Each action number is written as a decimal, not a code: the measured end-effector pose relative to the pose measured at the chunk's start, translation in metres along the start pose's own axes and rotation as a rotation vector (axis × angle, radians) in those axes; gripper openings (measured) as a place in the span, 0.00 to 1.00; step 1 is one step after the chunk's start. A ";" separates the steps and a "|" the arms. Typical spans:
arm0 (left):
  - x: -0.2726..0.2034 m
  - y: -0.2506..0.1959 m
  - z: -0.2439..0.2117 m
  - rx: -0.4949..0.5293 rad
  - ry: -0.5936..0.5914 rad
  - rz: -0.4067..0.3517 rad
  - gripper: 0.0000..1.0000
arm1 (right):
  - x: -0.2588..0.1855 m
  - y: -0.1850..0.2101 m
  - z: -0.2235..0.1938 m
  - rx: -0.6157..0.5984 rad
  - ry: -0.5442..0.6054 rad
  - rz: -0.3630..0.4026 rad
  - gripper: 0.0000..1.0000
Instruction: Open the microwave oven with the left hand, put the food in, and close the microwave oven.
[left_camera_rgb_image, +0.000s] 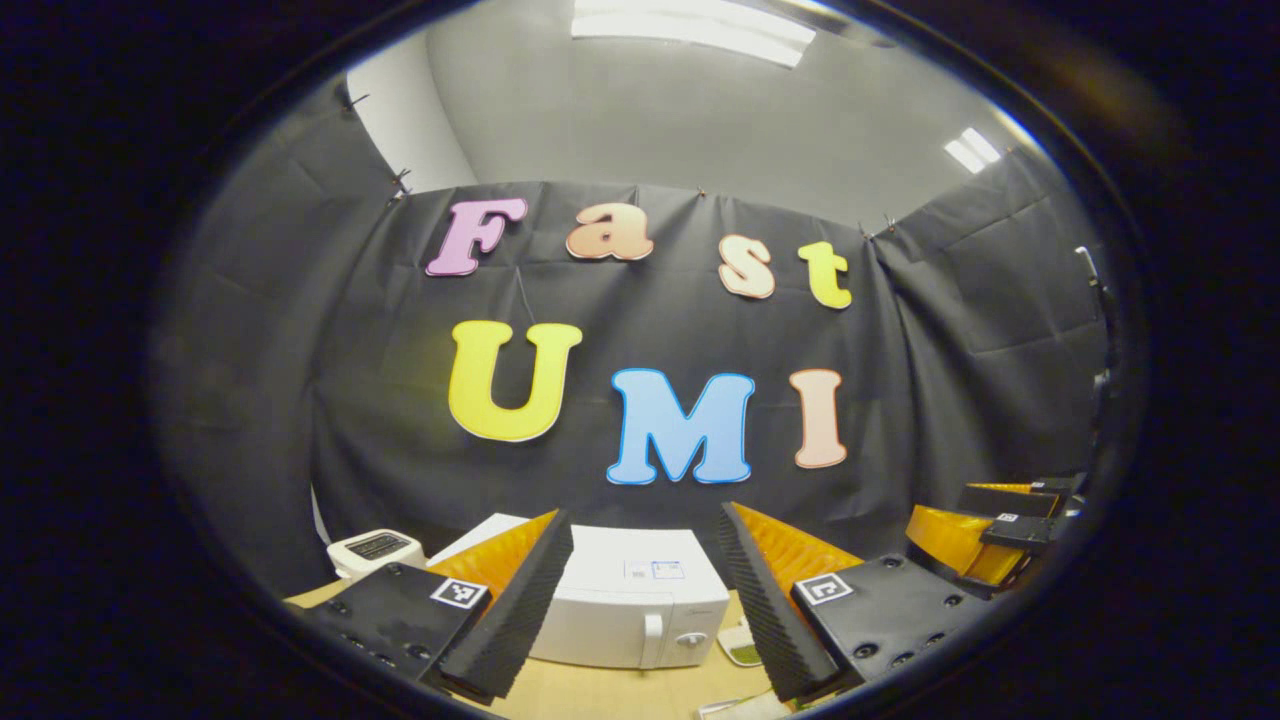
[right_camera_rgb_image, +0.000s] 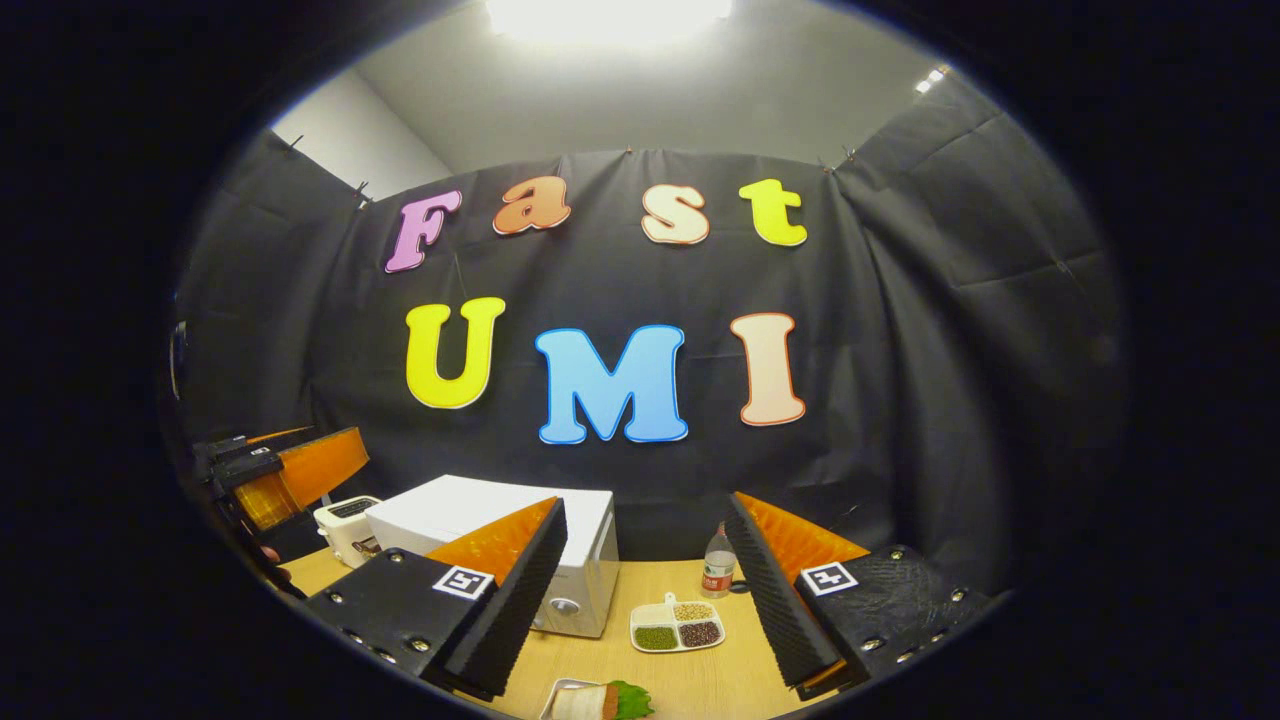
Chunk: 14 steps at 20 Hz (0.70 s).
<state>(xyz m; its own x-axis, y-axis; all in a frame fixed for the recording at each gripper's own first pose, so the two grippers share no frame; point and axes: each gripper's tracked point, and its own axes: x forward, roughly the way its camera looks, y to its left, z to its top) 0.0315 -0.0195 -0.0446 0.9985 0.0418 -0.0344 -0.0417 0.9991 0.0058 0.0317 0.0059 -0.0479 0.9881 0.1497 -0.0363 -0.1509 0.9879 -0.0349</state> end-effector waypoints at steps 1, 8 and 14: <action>0.004 -0.002 -0.009 0.004 0.012 0.003 0.96 | 0.005 -0.004 -0.007 -0.002 0.013 0.003 0.96; 0.044 -0.010 -0.107 0.020 0.129 -0.035 0.97 | 0.024 -0.016 -0.030 -0.013 0.069 0.012 0.96; 0.092 -0.020 -0.232 0.051 0.304 -0.061 0.96 | 0.034 -0.037 -0.056 -0.024 0.154 0.015 0.96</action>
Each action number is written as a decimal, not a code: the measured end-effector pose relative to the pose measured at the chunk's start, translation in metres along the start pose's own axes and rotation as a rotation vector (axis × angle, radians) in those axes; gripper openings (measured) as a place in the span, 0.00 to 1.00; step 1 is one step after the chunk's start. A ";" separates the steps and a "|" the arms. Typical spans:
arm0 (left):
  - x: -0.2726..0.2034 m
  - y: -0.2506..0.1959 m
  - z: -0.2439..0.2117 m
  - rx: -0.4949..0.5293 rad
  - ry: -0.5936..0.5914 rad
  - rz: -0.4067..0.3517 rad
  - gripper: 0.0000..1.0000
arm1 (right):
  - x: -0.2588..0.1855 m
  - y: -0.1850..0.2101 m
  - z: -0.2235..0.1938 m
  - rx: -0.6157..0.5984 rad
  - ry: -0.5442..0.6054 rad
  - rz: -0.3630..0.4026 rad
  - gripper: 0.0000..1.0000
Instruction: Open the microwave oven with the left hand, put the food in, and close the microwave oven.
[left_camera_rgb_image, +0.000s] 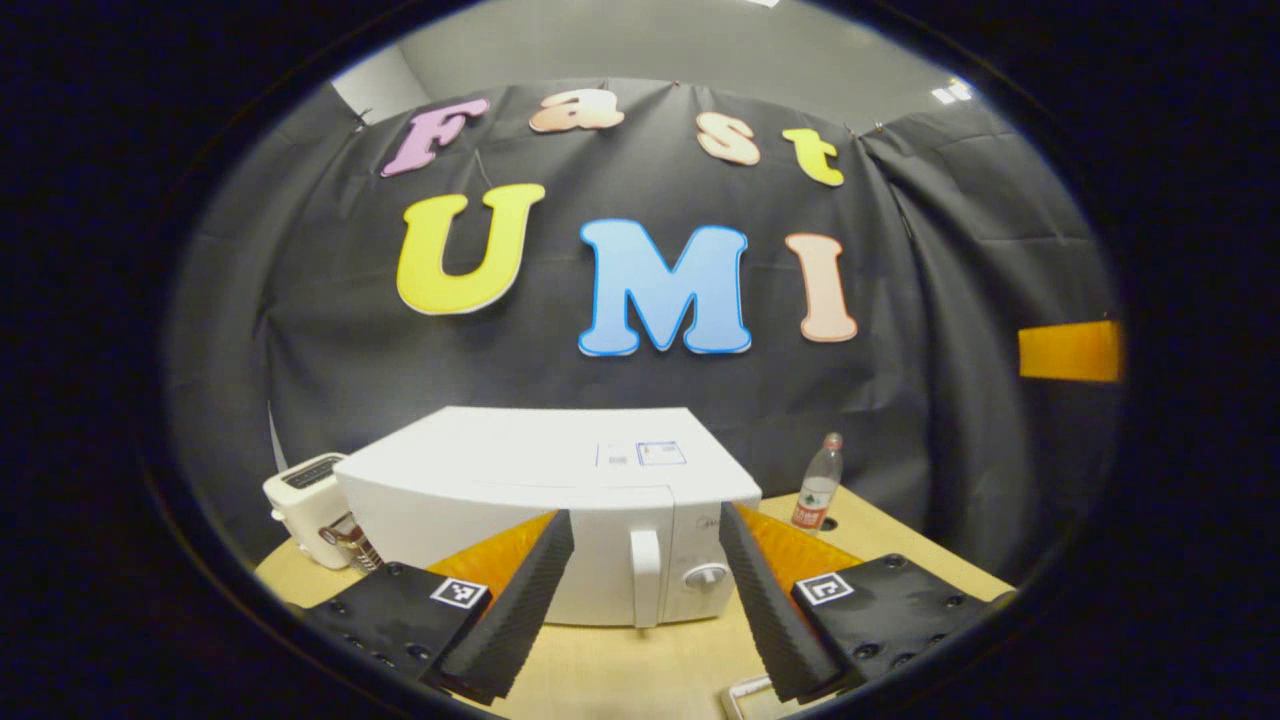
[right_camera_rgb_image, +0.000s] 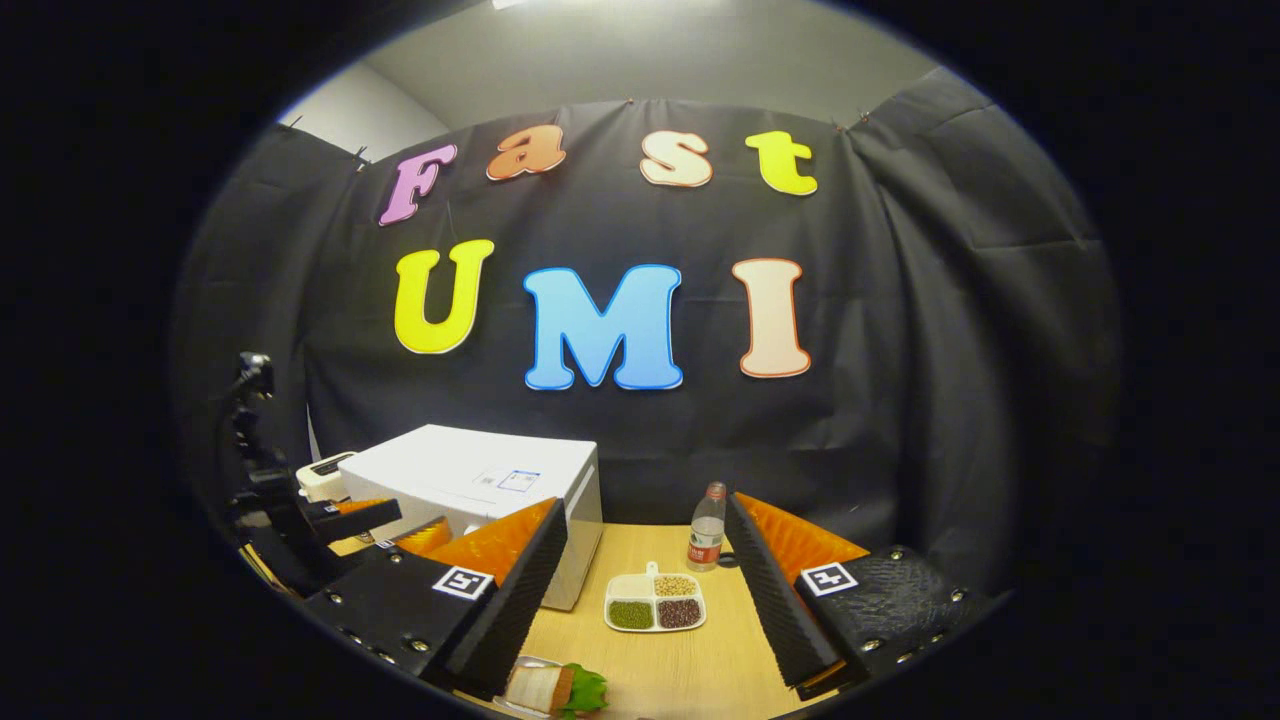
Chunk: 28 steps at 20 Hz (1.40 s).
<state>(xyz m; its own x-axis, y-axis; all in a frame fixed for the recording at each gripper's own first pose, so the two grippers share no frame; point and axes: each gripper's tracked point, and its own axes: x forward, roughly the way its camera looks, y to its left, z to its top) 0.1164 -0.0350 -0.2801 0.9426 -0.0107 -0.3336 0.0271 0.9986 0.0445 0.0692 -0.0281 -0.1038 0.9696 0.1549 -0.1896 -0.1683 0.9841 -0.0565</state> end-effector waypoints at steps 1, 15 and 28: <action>0.011 0.000 -0.015 0.006 0.029 0.003 0.96 | 0.003 -0.006 -0.004 0.002 0.017 -0.001 0.96; 0.074 0.001 -0.082 0.050 0.166 0.014 0.27 | 0.013 -0.055 -0.051 -0.008 0.127 -0.013 0.96; -0.014 0.011 -0.093 0.011 0.290 -0.128 0.07 | -0.021 0.004 -0.033 0.022 0.083 -0.040 0.96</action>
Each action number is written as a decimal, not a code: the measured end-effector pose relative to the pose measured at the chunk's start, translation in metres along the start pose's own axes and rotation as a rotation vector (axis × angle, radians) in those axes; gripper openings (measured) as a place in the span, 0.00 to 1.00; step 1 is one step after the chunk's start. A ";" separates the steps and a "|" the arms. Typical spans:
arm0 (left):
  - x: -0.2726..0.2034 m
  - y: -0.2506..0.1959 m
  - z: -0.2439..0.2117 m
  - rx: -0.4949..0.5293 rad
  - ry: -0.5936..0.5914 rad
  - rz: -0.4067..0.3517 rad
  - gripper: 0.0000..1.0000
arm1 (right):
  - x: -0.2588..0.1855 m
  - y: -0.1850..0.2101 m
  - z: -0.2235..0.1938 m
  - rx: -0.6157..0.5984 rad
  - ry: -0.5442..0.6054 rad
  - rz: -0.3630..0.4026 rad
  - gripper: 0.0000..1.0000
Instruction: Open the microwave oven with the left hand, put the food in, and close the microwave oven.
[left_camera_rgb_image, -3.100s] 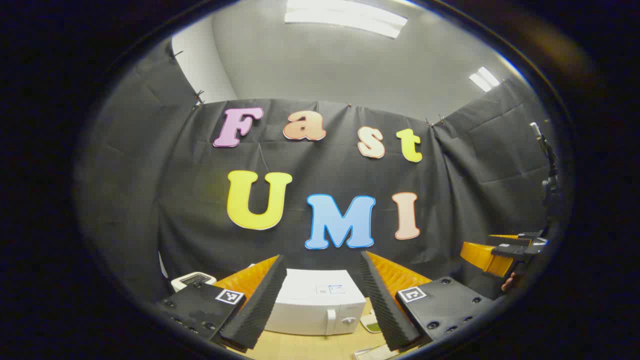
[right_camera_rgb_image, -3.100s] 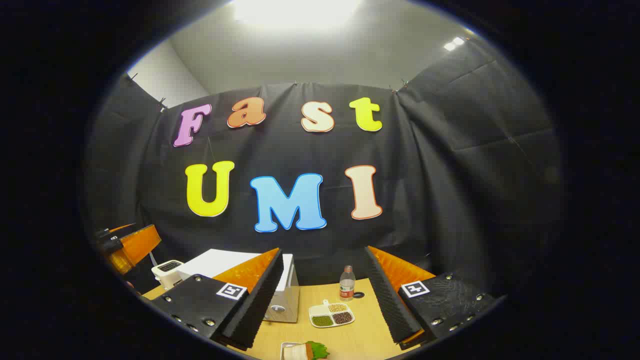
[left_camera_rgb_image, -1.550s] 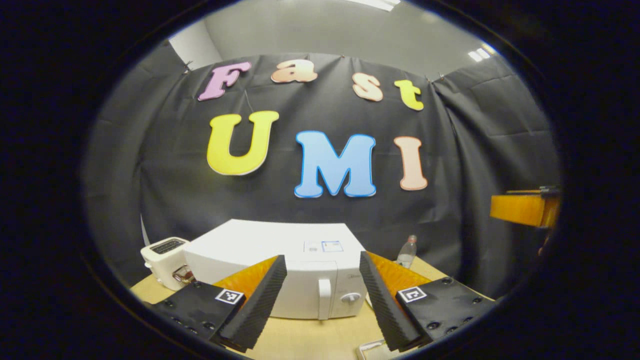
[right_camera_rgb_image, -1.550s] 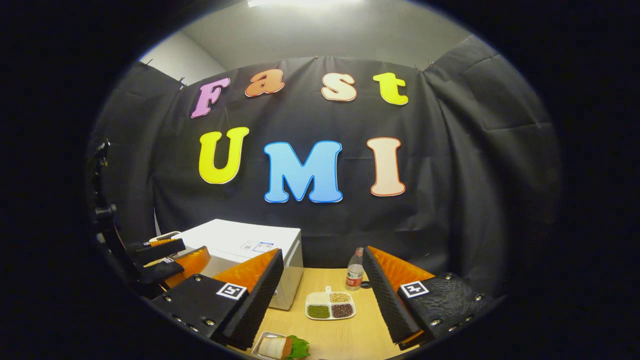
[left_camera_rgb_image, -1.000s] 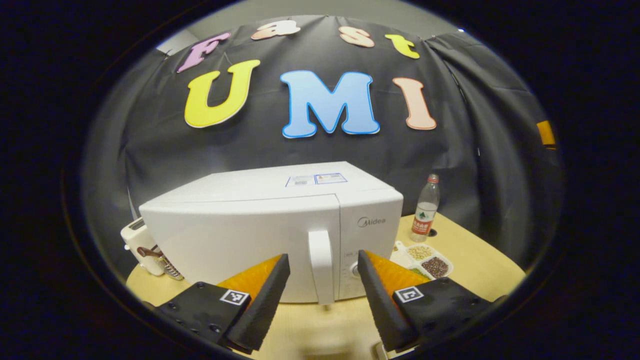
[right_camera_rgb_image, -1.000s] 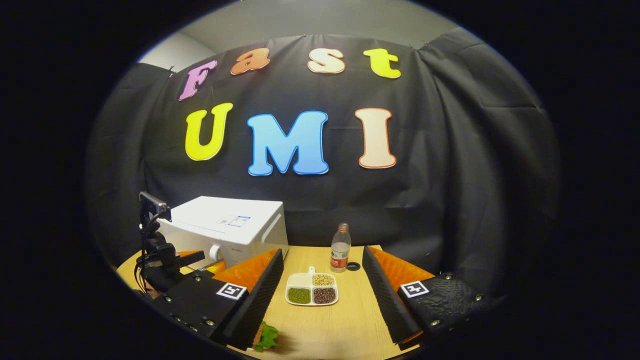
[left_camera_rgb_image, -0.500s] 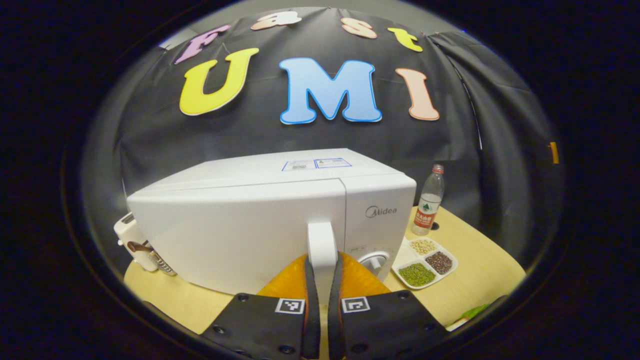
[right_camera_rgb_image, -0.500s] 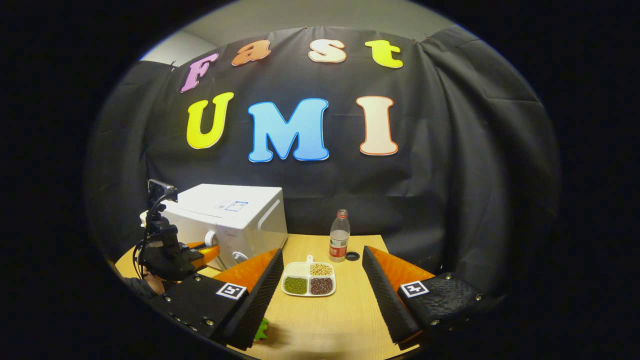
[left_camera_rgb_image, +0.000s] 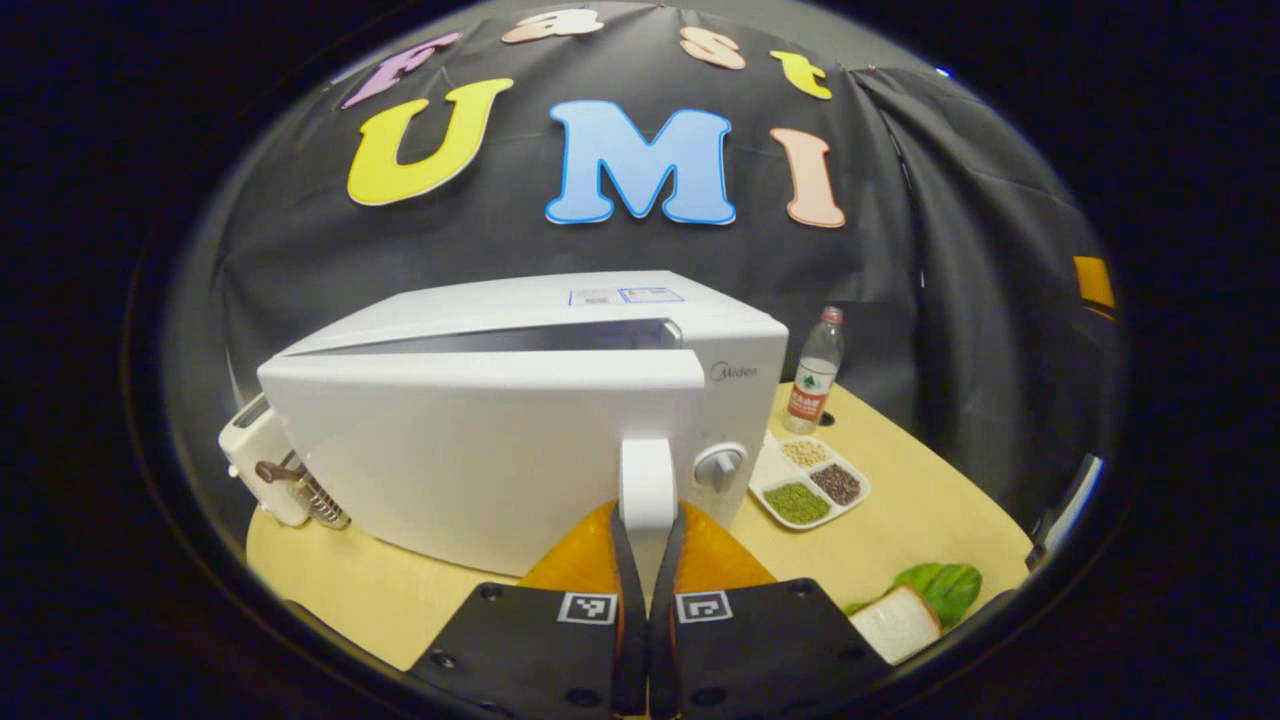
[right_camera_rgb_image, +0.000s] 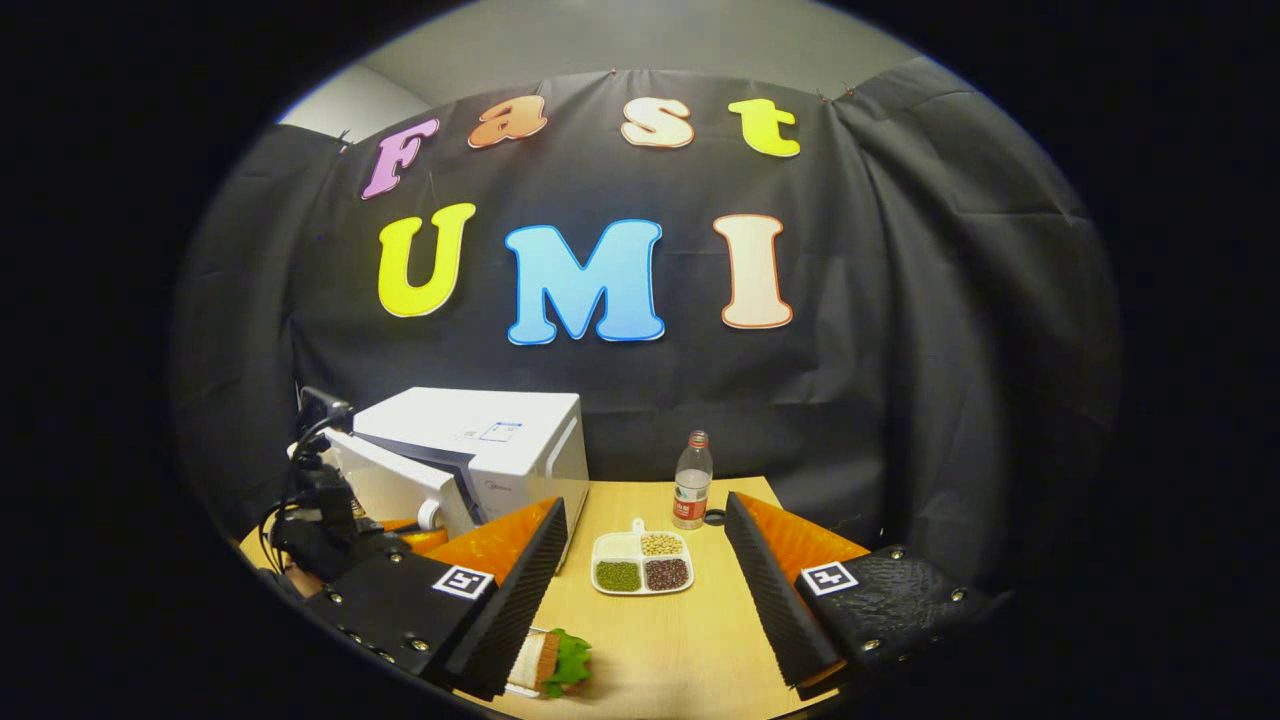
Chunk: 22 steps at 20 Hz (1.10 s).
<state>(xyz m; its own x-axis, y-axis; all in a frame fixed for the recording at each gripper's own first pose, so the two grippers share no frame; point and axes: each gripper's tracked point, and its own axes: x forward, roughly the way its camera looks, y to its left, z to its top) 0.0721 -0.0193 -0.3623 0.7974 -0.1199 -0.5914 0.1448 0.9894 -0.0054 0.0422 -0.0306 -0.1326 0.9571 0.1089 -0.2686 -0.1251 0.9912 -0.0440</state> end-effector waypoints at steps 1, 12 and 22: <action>-0.014 0.003 -0.008 0.005 0.009 -0.013 0.12 | -0.002 0.009 0.003 0.001 -0.003 0.003 0.96; -0.146 0.070 -0.067 0.052 0.062 -0.078 0.07 | -0.038 0.110 0.024 -0.008 -0.077 0.038 0.96; -0.225 0.179 -0.104 0.066 0.048 -0.021 0.07 | -0.054 0.183 0.018 0.002 -0.077 0.059 0.96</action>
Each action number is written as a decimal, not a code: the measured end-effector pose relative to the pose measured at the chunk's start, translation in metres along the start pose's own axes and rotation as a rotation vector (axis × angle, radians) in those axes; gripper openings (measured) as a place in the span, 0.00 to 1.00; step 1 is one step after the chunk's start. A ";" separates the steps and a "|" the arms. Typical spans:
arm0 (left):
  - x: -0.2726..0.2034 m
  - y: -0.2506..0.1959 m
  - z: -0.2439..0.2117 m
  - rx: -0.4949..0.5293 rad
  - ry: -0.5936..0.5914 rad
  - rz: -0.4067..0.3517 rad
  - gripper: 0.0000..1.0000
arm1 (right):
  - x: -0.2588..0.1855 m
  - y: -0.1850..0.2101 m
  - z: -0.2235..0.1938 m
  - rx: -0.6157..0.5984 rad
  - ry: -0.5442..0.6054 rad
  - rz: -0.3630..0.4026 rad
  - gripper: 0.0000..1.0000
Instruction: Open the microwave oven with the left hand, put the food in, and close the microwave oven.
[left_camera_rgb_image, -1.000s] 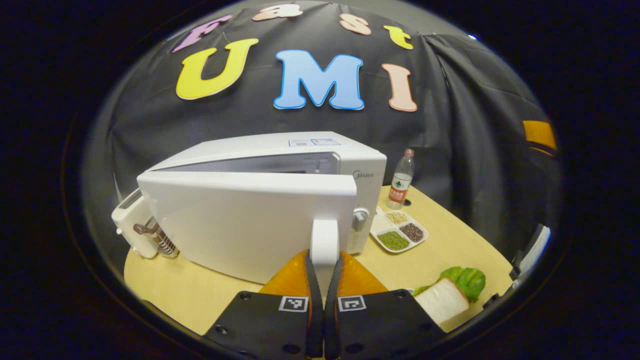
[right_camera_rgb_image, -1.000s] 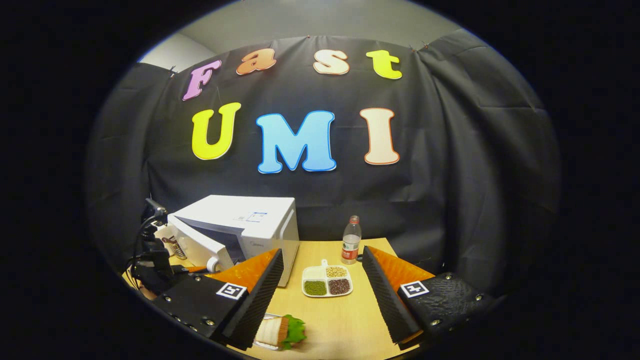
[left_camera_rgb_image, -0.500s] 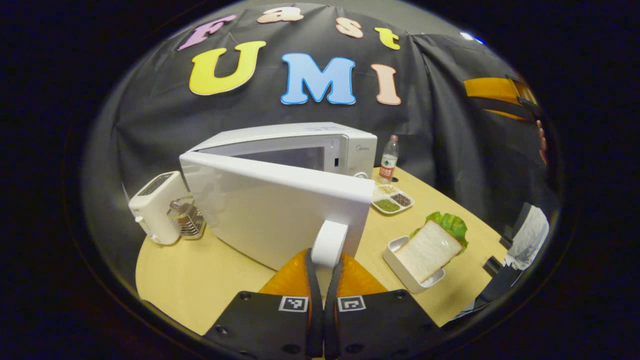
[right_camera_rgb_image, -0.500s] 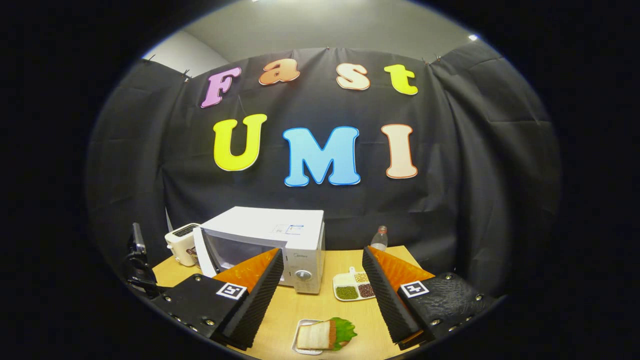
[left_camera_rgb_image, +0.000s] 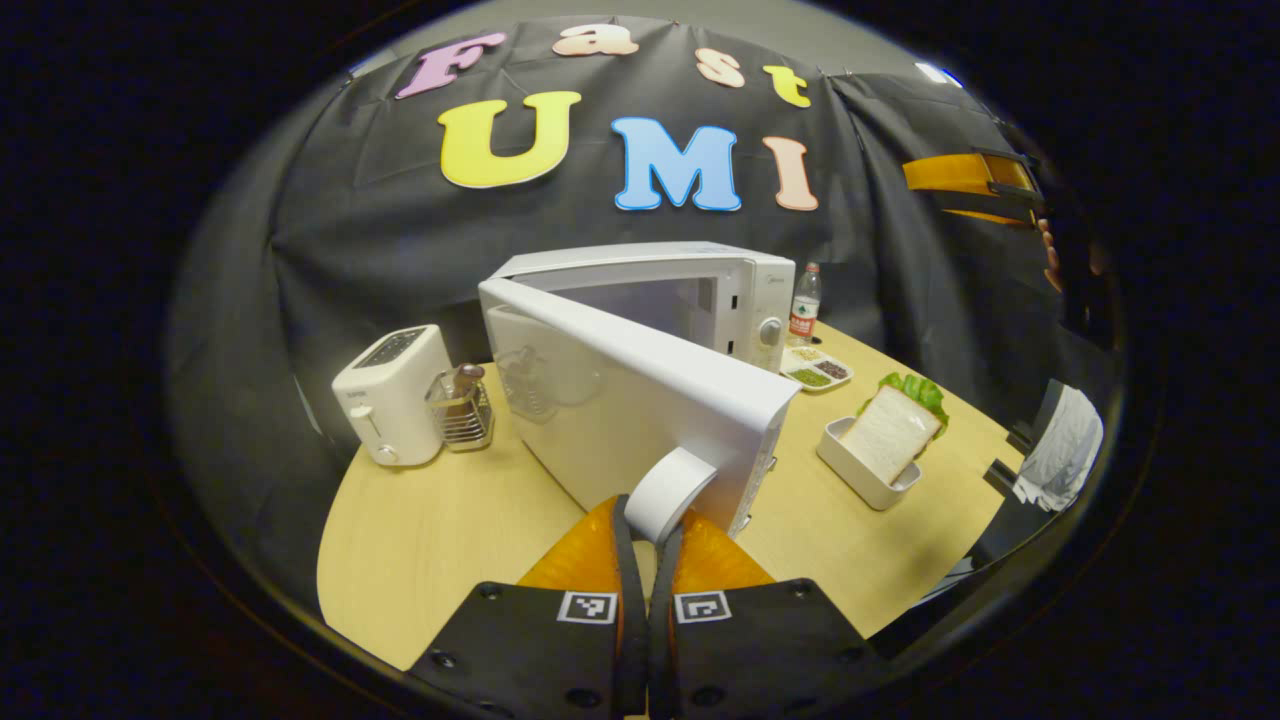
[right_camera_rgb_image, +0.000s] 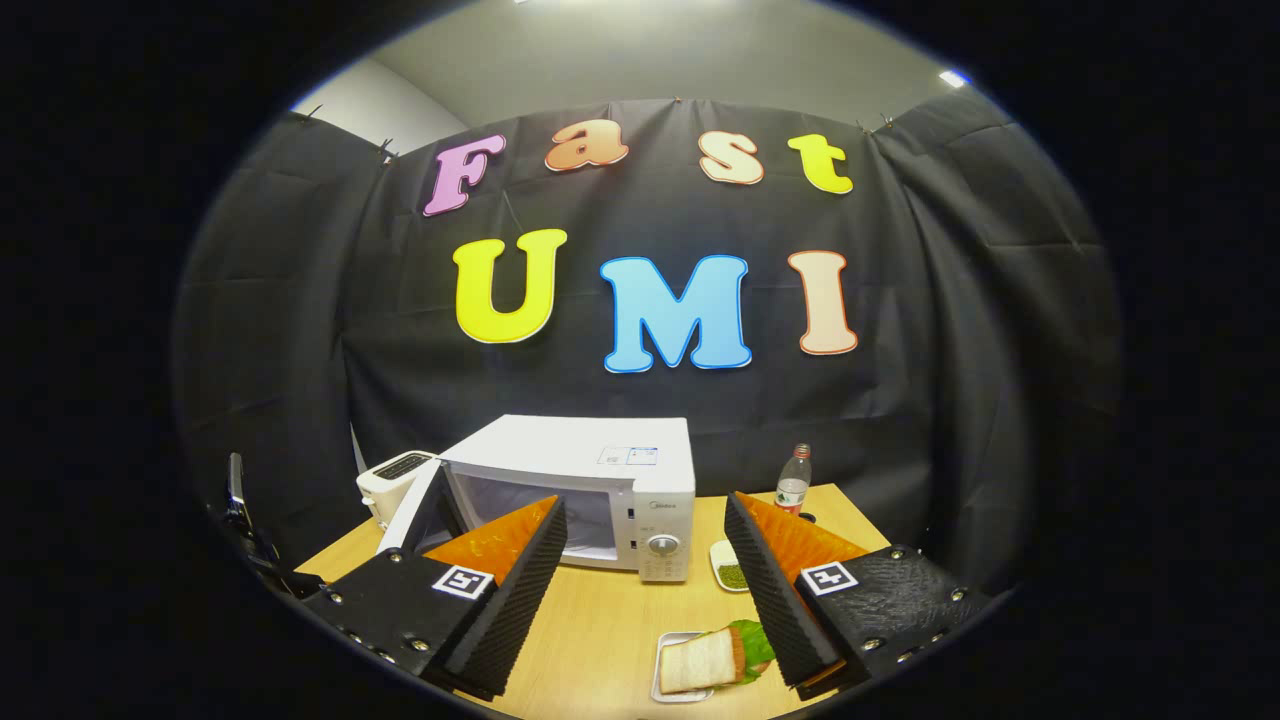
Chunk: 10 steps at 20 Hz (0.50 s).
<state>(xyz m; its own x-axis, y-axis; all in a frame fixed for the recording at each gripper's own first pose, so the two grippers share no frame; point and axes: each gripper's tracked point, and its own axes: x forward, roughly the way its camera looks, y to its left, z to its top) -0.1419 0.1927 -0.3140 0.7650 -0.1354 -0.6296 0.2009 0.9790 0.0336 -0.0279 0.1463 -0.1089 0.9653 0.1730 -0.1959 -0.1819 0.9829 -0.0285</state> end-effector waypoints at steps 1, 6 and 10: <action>-0.007 0.012 -0.004 -0.003 -0.001 0.009 0.10 | -0.001 0.006 0.001 -0.004 -0.004 0.003 0.96; -0.030 0.080 -0.019 -0.022 -0.015 0.053 0.07 | -0.003 0.032 0.000 -0.018 -0.004 0.009 0.96; -0.038 0.122 -0.026 -0.045 -0.020 0.070 0.07 | -0.002 0.048 0.004 -0.046 -0.010 0.026 0.96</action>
<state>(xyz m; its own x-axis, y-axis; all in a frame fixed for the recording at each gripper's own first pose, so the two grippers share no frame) -0.1621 0.3208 -0.3062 0.7887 -0.0693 -0.6109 0.1195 0.9920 0.0417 -0.0382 0.1938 -0.1063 0.9618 0.1993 -0.1875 -0.2153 0.9741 -0.0688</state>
